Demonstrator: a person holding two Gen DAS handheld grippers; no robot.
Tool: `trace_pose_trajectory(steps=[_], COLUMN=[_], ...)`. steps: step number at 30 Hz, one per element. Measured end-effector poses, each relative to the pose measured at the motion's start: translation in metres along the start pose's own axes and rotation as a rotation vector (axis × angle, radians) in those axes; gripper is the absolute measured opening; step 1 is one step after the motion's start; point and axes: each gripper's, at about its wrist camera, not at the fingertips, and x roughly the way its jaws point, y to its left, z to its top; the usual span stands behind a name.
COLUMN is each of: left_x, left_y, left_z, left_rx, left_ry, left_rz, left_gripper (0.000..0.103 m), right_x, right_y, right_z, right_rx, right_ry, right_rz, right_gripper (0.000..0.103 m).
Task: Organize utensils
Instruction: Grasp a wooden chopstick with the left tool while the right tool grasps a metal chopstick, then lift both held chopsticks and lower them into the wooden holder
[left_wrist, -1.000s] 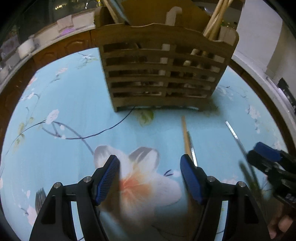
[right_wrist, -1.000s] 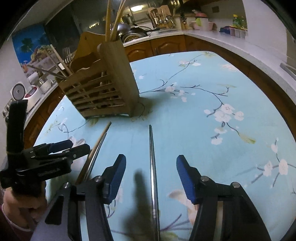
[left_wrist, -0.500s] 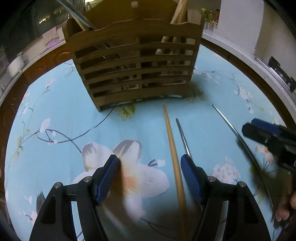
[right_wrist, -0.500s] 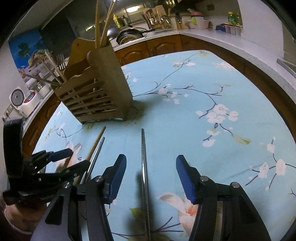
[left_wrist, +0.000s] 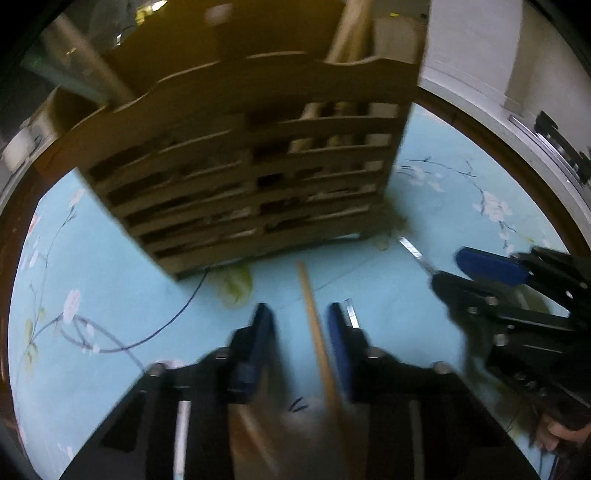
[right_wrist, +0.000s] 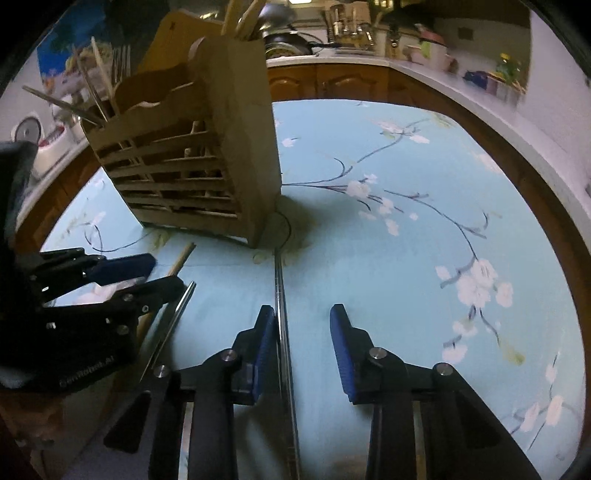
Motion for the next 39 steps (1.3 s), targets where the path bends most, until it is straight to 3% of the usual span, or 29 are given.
trace_pose_trajectory(steps=[3, 10, 12, 15, 20, 28, 33, 39], left_x=[0.003, 0.004, 0.003, 0.002, -0.01, -0.076, -0.13, -0.186], left_y=[-0.001, -0.004, -0.006, -0.007, -0.005, 0.021, 0.038, 0.053], left_z=[0.004, 0.006, 0.005, 0.003, -0.008, -0.032, -0.05, -0.076], left_rx=[0.002, -0.005, 0.002, 0.013, -0.01, -0.137, -0.185, -0.22], left_ry=[0.002, -0.004, -0.01, -0.016, -0.028, -0.156, -0.253, -0.348], left_rz=[-0.006, 0.0, -0.004, -0.009, -0.049, -0.152, -0.162, -0.172], left_gripper=[0.019, 0.019, 0.015, 0.006, 0.003, 0.003, 0.003, 0.003], right_x=[-0.002, 0.014, 0.017, 0.018, 0.005, -0.063, -0.113, -0.155], right_y=[-0.001, 0.01, 0.014, 0.018, 0.009, -0.008, -0.019, -0.003], right_z=[0.009, 0.018, 0.021, 0.022, 0.015, 0.001, 0.004, 0.005], right_rx=[0.001, -0.079, -0.087, -0.101, -0.037, 0.085, 0.13, 0.113], right_ry=[0.018, 0.03, 0.023, 0.015, 0.013, -0.125, -0.228, -0.319], right_rz=[0.041, 0.009, 0.005, 0.01, 0.064, 0.149, 0.179, 0.204], right_gripper=[0.032, 0.034, 0.03, 0.004, 0.004, 0.004, 0.004, 0.004])
